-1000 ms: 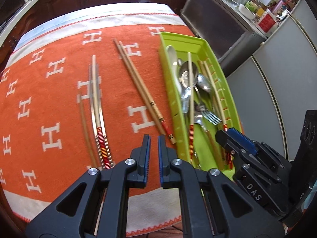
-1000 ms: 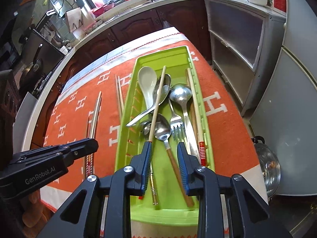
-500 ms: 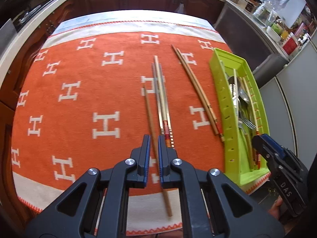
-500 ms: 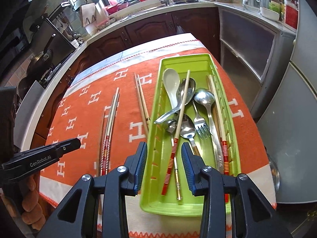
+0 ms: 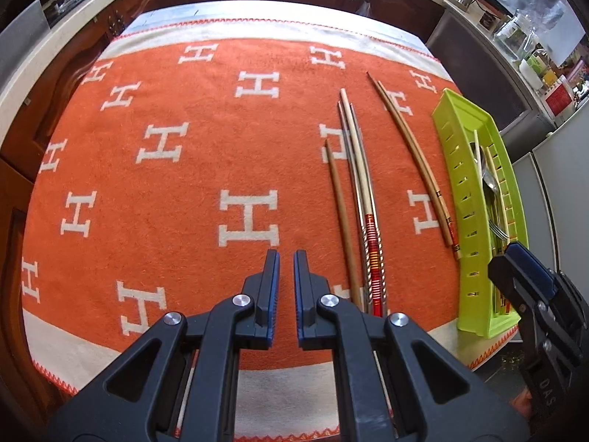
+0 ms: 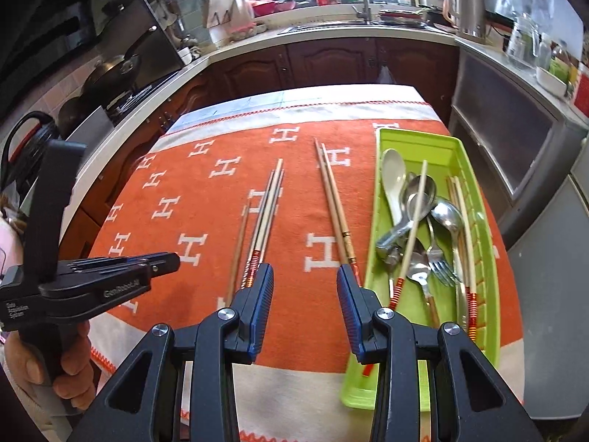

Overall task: Organize utensils
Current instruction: 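Move both tools back over the remaining chopsticks, then grasp a plain wooden chopstick with the left tool while the right tool grasps a steel chopstick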

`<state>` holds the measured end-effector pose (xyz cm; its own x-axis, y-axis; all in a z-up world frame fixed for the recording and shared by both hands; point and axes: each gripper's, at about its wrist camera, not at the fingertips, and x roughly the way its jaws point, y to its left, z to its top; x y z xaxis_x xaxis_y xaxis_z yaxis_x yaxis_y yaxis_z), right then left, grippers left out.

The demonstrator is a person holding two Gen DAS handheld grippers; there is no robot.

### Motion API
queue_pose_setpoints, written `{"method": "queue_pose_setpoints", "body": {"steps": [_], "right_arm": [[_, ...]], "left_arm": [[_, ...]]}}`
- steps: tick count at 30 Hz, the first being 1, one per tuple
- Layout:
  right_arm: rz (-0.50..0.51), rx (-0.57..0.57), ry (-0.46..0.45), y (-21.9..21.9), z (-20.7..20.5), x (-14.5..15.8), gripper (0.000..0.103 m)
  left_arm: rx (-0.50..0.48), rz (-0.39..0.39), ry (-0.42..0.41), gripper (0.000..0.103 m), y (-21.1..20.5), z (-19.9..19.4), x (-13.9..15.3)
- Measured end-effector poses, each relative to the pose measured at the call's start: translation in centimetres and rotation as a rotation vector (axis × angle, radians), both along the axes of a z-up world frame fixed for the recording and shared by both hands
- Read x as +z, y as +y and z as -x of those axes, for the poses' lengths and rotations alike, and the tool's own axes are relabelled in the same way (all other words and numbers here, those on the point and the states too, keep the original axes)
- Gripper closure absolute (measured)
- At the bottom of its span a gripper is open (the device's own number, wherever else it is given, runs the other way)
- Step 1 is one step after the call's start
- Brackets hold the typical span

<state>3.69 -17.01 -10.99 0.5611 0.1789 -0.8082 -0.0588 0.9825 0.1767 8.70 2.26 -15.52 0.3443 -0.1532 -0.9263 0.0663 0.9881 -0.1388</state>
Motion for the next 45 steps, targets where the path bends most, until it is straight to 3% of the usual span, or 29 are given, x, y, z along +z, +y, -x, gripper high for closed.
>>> {"method": "queue_pose_setpoints", "body": {"steps": [12, 21, 39, 45], "right_arm": [[0.056, 0.147, 0.023, 4.8, -1.5, -2.6, 0.067], [0.056, 0.145, 0.062, 4.9, -2.5, -4.4, 0.067], [0.003, 0.102, 0.064, 3.3, -2.6, -5.2, 0.067], [-0.005, 0.093, 0.058, 3.1, -2.3, -5.1, 0.067]], "left_arm": [[0.013, 0.036, 0.045, 0.099, 0.9, -1.3, -2.0], [0.015, 0.072, 0.068, 0.091, 1.0, -2.0, -2.8], [-0.013, 0.180, 0.066, 0.091, -0.5, -2.5, -2.8], [-0.071, 0.143, 0.055, 0.090, -3.1, -2.8, -3.0]]}}
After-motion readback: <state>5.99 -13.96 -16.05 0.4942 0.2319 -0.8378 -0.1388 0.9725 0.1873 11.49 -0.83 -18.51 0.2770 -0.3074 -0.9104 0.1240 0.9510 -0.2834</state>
